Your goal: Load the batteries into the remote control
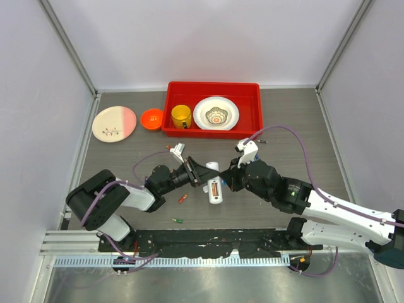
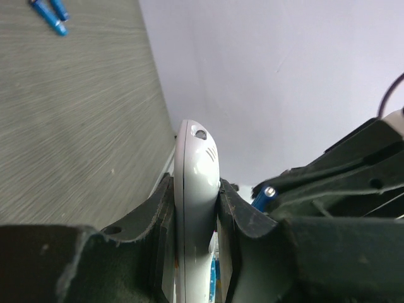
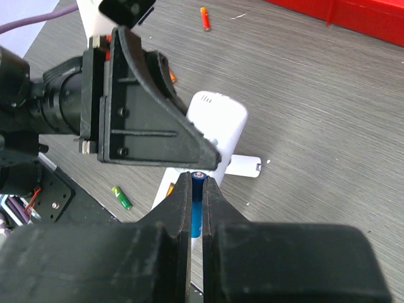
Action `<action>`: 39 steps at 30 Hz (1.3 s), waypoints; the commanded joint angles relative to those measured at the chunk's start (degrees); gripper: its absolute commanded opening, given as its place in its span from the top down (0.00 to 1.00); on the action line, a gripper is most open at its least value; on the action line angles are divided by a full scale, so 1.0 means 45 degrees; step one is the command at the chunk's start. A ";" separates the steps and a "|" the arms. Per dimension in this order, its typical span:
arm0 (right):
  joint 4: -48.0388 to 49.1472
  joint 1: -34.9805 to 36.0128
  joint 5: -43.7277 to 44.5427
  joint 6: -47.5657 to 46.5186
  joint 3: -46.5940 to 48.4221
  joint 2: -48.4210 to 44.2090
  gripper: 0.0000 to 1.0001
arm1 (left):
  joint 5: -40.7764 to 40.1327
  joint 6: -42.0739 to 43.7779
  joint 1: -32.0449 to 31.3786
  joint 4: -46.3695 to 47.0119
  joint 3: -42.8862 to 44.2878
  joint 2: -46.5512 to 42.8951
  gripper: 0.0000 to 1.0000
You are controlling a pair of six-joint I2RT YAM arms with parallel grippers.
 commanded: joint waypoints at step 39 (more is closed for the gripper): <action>0.4440 0.1788 0.3271 0.0196 -0.2265 0.0135 0.99 | -0.2383 -0.0086 -0.0514 0.3632 0.0169 -0.0518 1.00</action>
